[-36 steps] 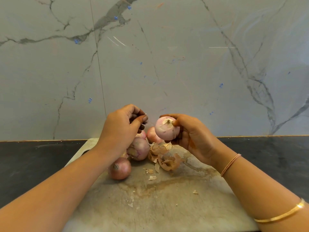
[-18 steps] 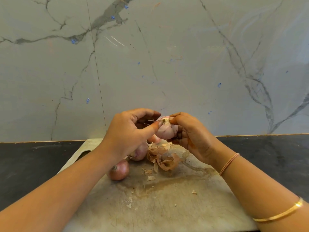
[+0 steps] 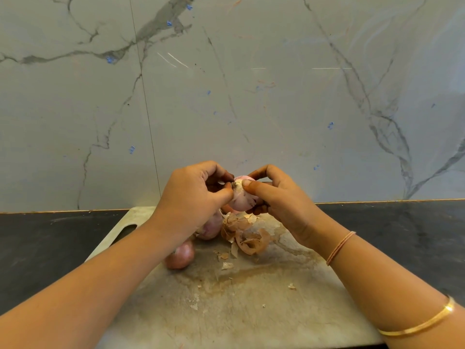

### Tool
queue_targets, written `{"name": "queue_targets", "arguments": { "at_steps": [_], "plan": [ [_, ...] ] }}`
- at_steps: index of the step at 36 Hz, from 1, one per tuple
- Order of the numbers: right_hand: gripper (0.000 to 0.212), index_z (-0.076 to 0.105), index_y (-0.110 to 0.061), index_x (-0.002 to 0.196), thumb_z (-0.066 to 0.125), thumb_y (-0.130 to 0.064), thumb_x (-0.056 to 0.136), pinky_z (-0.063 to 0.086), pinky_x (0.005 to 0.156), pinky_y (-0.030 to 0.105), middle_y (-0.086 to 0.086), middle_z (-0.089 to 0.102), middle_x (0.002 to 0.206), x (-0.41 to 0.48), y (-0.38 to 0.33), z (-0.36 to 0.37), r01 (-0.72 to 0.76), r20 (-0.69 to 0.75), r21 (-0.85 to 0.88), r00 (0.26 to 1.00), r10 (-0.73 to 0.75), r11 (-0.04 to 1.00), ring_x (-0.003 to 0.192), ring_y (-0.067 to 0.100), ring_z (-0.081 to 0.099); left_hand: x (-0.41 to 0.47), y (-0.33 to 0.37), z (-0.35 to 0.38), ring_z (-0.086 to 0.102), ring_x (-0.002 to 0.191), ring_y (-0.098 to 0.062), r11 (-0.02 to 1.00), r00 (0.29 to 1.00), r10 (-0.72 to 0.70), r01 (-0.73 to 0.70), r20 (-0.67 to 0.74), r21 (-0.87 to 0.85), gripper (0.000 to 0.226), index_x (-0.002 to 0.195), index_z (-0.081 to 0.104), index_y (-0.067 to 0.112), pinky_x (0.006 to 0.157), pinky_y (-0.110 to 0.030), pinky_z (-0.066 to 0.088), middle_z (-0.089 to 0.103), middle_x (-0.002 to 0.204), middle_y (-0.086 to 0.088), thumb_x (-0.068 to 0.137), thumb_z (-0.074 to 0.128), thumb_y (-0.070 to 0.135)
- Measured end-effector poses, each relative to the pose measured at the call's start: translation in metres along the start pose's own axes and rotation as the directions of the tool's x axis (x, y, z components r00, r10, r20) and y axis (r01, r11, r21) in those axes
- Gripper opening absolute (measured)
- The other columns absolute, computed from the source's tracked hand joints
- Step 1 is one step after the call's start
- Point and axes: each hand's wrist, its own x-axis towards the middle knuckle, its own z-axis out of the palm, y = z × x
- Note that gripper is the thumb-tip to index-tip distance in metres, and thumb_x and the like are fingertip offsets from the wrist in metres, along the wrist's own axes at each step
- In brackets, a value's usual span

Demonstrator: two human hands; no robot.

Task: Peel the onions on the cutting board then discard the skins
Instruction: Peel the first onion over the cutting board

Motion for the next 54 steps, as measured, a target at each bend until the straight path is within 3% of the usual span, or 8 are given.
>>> {"name": "queue_targets", "arguments": {
  "at_steps": [5, 10, 14, 25, 41, 46, 51, 54],
  "plan": [
    [0.008, 0.053, -0.022, 0.101, 0.057, -0.027, 0.095, 0.051, 0.064, 0.024, 0.013, 0.062, 0.103, -0.001, 0.000, 0.000, -0.018, 0.009, 0.018, 1.000, 0.018, 1.000, 0.079, 0.021, 0.063, 0.001, -0.003, 0.000, 0.064, 0.079, 0.001, 0.997, 0.999, 0.043, -0.042, -0.022, 0.059, 0.013, 0.088, 0.069, 0.021, 0.069, -0.007, 0.049, 0.068, 0.083, 0.013, 0.083, 0.069, 0.009],
    [0.007, 0.054, -0.021, 0.100, 0.056, -0.026, 0.096, 0.050, 0.061, 0.023, 0.013, 0.062, 0.100, -0.001, -0.001, -0.001, -0.028, 0.003, 0.064, 1.000, 0.028, 0.998, 0.073, 0.019, 0.062, 0.000, -0.002, -0.003, 0.067, 0.080, -0.003, 0.997, 0.999, -0.020, 0.017, -0.040, -0.076, 0.023, 0.090, 0.072, 0.022, 0.072, -0.014, 0.054, 0.072, 0.085, 0.011, 0.087, 0.059, 0.003],
    [0.008, 0.054, -0.020, 0.100, 0.056, -0.026, 0.095, 0.051, 0.064, 0.026, 0.017, 0.063, 0.102, 0.000, 0.000, -0.003, -0.020, -0.014, 0.068, 1.000, 0.021, 0.997, 0.078, 0.022, 0.063, -0.004, 0.003, -0.003, 0.068, 0.075, 0.000, 0.995, 0.999, 0.037, -0.033, 0.035, -0.098, 0.015, 0.095, 0.072, 0.018, 0.066, -0.011, 0.053, 0.071, 0.085, 0.011, 0.083, 0.067, 0.010],
    [0.008, 0.052, -0.023, 0.100, 0.056, -0.028, 0.096, 0.050, 0.062, 0.022, 0.013, 0.063, 0.101, 0.000, -0.001, -0.001, -0.021, 0.005, 0.048, 1.000, 0.020, 0.999, 0.075, 0.018, 0.063, -0.003, 0.001, -0.002, 0.066, 0.080, -0.003, 0.976, 0.984, 0.175, -0.171, -0.015, 0.134, 0.013, 0.094, 0.072, 0.014, 0.073, -0.010, 0.051, 0.072, 0.091, 0.004, 0.082, 0.071, 0.012],
    [0.007, 0.053, -0.020, 0.102, 0.054, -0.018, 0.095, 0.049, 0.060, 0.020, 0.009, 0.058, 0.103, 0.001, -0.002, 0.000, -0.011, -0.034, 0.086, 0.999, 0.014, 0.996, 0.085, 0.022, 0.061, 0.002, 0.000, 0.003, 0.061, 0.070, -0.007, 0.995, 0.993, -0.100, 0.101, -0.070, 0.013, 0.012, 0.078, 0.063, 0.026, 0.053, -0.007, 0.043, 0.067, 0.075, 0.005, 0.082, 0.066, 0.015],
    [0.011, 0.057, -0.016, 0.095, 0.047, -0.012, 0.096, 0.048, 0.061, 0.024, 0.008, 0.059, 0.097, 0.000, -0.003, -0.002, -0.003, -0.031, 0.142, 1.000, 0.007, 0.990, 0.083, 0.023, 0.057, 0.005, -0.004, -0.002, 0.070, 0.068, -0.012, 0.974, 0.978, -0.197, 0.187, -0.064, -0.130, 0.012, 0.080, 0.061, 0.021, 0.070, -0.030, 0.058, 0.071, 0.071, -0.001, 0.086, 0.061, 0.011],
    [0.016, 0.060, -0.013, 0.093, 0.044, -0.010, 0.096, 0.048, 0.062, 0.025, 0.009, 0.060, 0.091, -0.001, -0.004, -0.006, 0.007, -0.045, 0.190, 0.999, 0.001, 0.982, 0.081, 0.025, 0.057, 0.008, -0.009, -0.009, 0.067, 0.065, 0.002, 0.979, 0.979, -0.176, 0.164, -0.102, -0.119, 0.018, 0.080, 0.058, 0.026, 0.062, -0.014, 0.053, 0.068, 0.064, 0.013, 0.089, 0.060, 0.010],
    [0.012, 0.058, -0.014, 0.096, 0.046, -0.013, 0.096, 0.048, 0.063, 0.025, 0.010, 0.061, 0.096, 0.000, -0.002, -0.004, -0.003, -0.038, 0.166, 0.999, 0.010, 0.986, 0.082, 0.024, 0.058, 0.005, -0.008, -0.006, 0.068, 0.074, -0.007, 0.989, 0.991, -0.125, 0.120, -0.056, -0.085, 0.015, 0.080, 0.063, 0.028, 0.071, -0.028, 0.056, 0.071, 0.073, 0.009, 0.089, 0.061, 0.016]
  ]
}}
